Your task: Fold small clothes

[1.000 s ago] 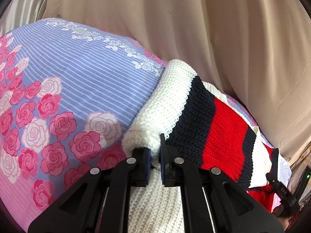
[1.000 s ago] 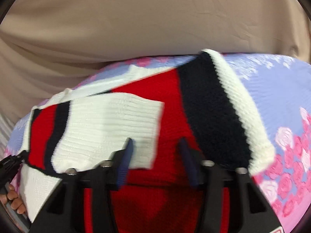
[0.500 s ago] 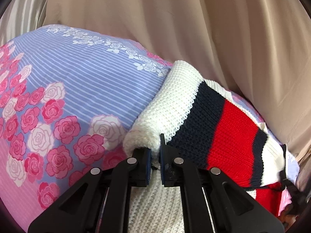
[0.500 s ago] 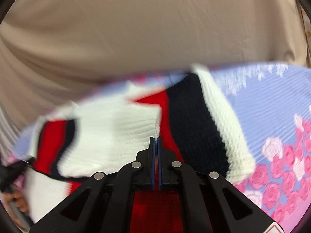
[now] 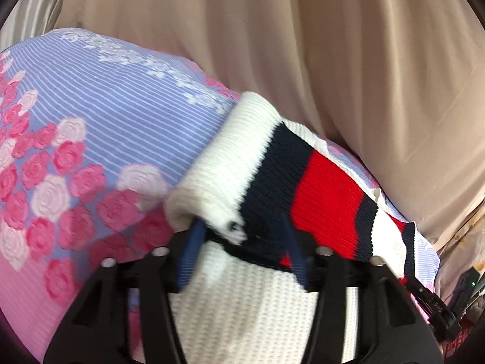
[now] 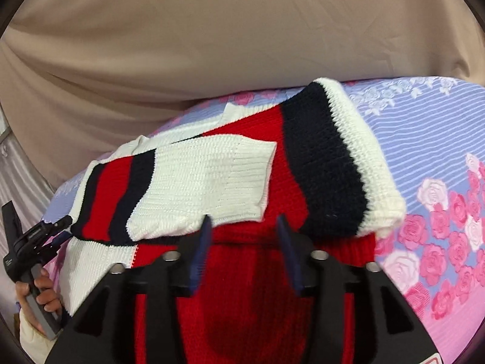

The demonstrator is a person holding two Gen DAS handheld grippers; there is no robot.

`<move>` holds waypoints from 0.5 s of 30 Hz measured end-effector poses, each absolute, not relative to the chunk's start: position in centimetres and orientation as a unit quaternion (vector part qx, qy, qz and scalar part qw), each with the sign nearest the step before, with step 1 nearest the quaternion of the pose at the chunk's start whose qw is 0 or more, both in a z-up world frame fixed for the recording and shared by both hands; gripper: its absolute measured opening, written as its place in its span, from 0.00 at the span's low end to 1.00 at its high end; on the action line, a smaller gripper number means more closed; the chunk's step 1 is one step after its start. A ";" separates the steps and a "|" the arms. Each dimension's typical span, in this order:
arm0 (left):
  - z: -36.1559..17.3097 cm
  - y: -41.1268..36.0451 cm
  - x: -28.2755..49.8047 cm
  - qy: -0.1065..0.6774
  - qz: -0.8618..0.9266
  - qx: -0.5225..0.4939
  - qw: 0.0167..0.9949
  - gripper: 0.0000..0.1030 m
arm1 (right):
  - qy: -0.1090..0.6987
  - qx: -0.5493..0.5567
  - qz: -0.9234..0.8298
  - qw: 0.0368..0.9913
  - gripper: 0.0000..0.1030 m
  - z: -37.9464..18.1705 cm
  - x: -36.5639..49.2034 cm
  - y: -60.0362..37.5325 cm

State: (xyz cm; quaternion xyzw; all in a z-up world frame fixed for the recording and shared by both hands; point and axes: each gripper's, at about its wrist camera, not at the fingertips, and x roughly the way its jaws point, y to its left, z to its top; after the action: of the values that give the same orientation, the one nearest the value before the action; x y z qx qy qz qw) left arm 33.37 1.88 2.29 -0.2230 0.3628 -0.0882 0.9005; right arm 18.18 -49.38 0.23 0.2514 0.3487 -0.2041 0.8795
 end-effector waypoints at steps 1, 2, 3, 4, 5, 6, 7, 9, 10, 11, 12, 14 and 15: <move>2.1 1.5 33.9 0.371 -0.084 -0.215 0.899 0.54 | 0.355 0.254 -0.206 0.876 0.55 0.1 19.0 -49.8; 1.9 1.0 34.3 0.382 -0.078 -0.207 0.897 0.52 | 0.359 0.252 -0.209 0.874 0.49 0.3 19.1 -49.6; 1.8 0.6 34.6 0.387 -0.070 -0.198 0.898 0.33 | 0.360 0.252 -0.208 0.874 0.13 0.3 19.6 -49.7; 1.9 0.5 35.1 0.386 -0.053 -0.175 0.904 0.16 | 0.348 0.259 -0.199 0.879 0.09 1.1 19.3 -49.3; 2.0 0.6 35.5 0.384 -0.047 -0.158 0.908 0.07 | 0.325 0.252 -0.201 0.889 0.08 2.1 18.9 -49.1; 2.2 0.7 35.6 0.382 -0.048 -0.156 0.910 0.07 | 0.306 0.236 -0.206 0.899 0.08 3.2 18.5 -48.6; 2.3 0.9 35.7 0.382 -0.049 -0.159 0.909 0.07 | 0.292 0.218 -0.214 0.906 0.07 3.9 18.0 -48.3; 1.8 1.0 36.0 0.384 -0.043 -0.149 0.910 0.07 | 0.319 0.201 -0.234 0.896 0.06 2.4 18.6 -48.9; 1.3 0.9 36.2 0.384 -0.043 -0.143 0.911 0.07 | 0.371 0.210 -0.245 0.870 0.06 -0.6 19.6 -49.9; 1.3 0.6 36.3 0.382 -0.042 -0.140 0.913 0.06 | 0.361 0.230 -0.237 0.872 0.06 -0.5 19.4 -50.5; 1.4 0.0 36.5 0.383 -0.039 -0.134 0.913 0.07 | 0.361 0.239 -0.235 0.870 0.05 -0.3 19.3 -50.9; 1.3 -0.7 36.7 0.384 -0.033 -0.126 0.914 0.07 | 0.368 0.243 -0.231 0.867 0.08 -0.9 19.6 -50.6; 1.4 -1.0 36.9 0.386 -0.033 -0.121 0.914 0.08 | 0.366 0.244 -0.228 0.869 0.11 -0.9 19.2 -50.2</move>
State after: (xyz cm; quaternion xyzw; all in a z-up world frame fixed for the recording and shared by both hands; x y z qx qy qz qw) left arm 36.93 -0.98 1.35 -0.1205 0.3864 -0.0326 0.9139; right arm 19.25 -50.18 -0.89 0.2435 0.3657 -0.2282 0.8689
